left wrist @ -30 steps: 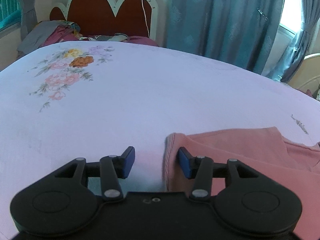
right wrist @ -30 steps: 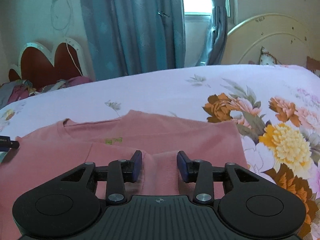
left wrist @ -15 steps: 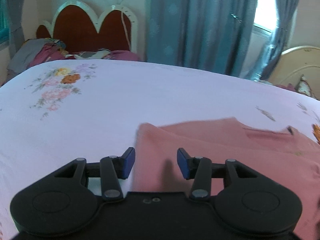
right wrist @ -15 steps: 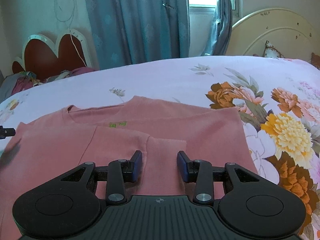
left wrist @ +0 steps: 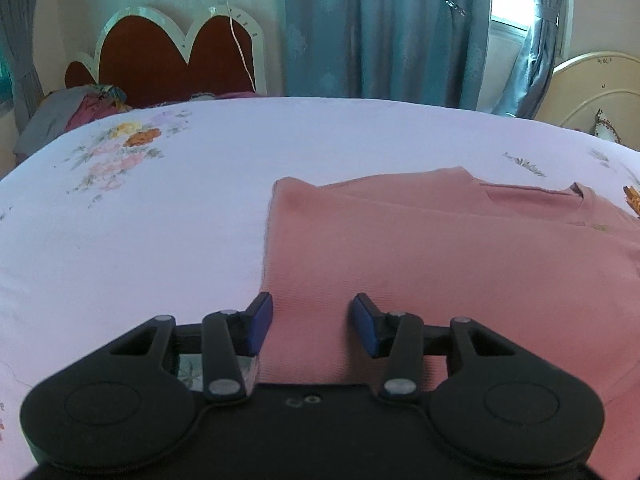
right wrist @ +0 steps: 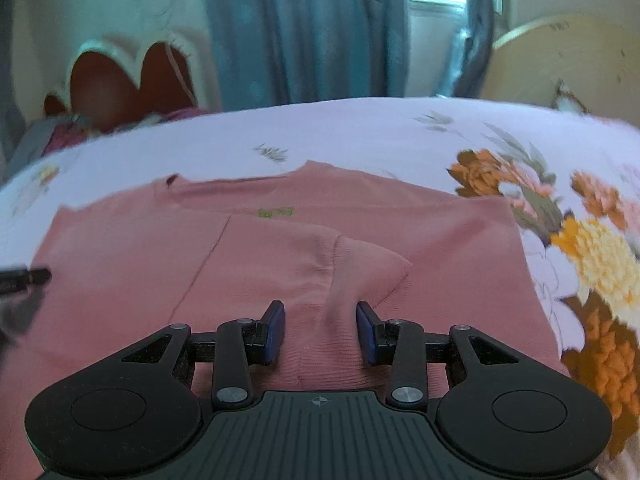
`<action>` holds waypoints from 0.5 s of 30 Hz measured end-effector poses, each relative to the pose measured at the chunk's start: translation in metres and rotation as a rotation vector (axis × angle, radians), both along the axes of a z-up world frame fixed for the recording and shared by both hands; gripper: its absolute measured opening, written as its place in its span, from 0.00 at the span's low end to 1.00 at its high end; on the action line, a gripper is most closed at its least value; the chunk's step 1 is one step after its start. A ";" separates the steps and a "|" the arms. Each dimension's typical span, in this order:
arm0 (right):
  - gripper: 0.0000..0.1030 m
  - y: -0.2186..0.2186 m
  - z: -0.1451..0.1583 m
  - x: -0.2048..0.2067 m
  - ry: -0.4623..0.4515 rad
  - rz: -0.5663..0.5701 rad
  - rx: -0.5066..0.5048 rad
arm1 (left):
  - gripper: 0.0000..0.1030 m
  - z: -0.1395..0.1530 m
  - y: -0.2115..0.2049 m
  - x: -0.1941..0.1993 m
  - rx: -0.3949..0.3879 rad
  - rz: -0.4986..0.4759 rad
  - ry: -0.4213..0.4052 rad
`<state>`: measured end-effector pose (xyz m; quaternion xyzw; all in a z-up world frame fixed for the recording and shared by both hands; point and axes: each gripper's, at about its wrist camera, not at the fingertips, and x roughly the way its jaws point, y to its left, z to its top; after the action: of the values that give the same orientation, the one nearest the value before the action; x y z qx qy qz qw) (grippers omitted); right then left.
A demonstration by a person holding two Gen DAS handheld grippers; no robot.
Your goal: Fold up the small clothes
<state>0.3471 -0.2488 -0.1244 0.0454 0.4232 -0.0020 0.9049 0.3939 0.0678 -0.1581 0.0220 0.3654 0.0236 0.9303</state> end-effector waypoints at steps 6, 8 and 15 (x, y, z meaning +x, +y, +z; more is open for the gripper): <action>0.38 -0.013 0.003 -0.005 -0.016 -0.065 -0.032 | 0.46 -0.002 0.007 -0.001 0.006 0.028 0.007; 0.38 -0.020 0.008 -0.010 -0.033 -0.098 -0.015 | 0.46 0.003 0.011 -0.002 -0.016 0.051 0.020; 0.38 -0.008 0.007 -0.019 -0.008 -0.016 -0.033 | 0.44 0.021 -0.004 -0.030 -0.017 0.001 -0.013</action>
<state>0.3285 -0.2569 -0.1172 0.0339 0.4192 -0.0162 0.9071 0.3640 0.0634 -0.1371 0.0135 0.3597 0.0211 0.9327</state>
